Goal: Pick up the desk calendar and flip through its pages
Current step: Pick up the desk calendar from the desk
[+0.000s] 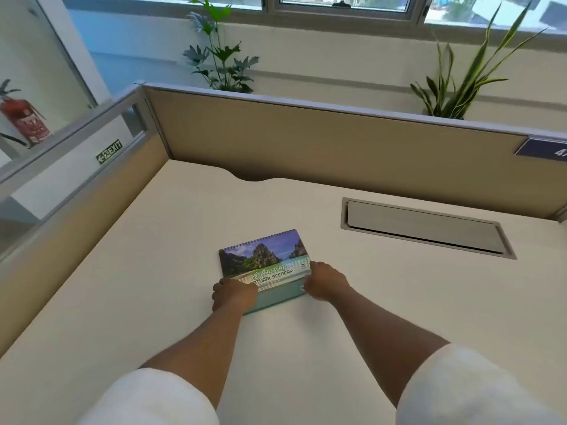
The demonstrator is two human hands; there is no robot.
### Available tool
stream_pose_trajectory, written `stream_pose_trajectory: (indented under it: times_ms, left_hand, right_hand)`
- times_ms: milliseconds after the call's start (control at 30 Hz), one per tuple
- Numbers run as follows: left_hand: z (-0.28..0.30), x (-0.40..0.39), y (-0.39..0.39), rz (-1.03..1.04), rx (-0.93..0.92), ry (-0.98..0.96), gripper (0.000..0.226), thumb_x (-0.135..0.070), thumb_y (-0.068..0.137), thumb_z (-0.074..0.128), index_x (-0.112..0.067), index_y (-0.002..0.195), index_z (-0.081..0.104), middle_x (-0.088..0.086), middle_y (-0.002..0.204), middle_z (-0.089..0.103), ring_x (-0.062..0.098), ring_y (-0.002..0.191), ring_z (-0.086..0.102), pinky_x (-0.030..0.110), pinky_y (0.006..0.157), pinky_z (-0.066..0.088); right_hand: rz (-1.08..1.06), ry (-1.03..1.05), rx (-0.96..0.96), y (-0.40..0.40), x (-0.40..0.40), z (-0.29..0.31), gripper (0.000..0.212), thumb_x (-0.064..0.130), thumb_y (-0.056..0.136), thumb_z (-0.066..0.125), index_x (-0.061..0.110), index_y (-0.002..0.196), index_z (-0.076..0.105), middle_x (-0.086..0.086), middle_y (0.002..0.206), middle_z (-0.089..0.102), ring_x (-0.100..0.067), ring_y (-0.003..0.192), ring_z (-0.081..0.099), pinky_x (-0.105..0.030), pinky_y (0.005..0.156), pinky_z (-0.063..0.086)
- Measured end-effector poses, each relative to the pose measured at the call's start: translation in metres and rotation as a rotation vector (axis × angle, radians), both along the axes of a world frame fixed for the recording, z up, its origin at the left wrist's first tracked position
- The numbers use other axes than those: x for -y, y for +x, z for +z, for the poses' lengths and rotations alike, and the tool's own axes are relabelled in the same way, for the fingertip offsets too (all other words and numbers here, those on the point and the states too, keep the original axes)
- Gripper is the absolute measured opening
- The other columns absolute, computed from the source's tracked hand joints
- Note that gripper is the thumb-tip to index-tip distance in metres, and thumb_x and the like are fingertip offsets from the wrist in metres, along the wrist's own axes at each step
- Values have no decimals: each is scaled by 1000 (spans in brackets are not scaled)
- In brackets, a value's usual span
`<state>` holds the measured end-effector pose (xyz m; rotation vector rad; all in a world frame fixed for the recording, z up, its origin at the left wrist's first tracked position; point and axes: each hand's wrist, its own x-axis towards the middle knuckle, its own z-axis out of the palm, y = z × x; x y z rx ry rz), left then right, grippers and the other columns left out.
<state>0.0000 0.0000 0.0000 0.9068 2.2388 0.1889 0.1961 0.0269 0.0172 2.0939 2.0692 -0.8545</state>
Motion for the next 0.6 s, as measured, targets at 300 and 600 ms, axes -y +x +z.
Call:
stream_pose_trajectory:
  times_ms: [300,600]
  left_hand:
    - [-14,-2,-2,124,28,2,63,-37,79,61,-5,131,43,16,130,44,32,118,49,39,90,46]
    - [-15,-5,-9,391,144,44,54,-27,85,54,-4,132,43,19,133,44,34,118,49,42,97,46]
  right_hand:
    - [-99,-58,-62,-2,-4,-13,40,21,87,49,8,125,48,-13,128,55,-31,117,53,-37,93,45]
    - [-188,-8,-90,3,-15,-15,39,15,84,55,3,120,49,-19,123,50,-35,113,54,-38,93,47]
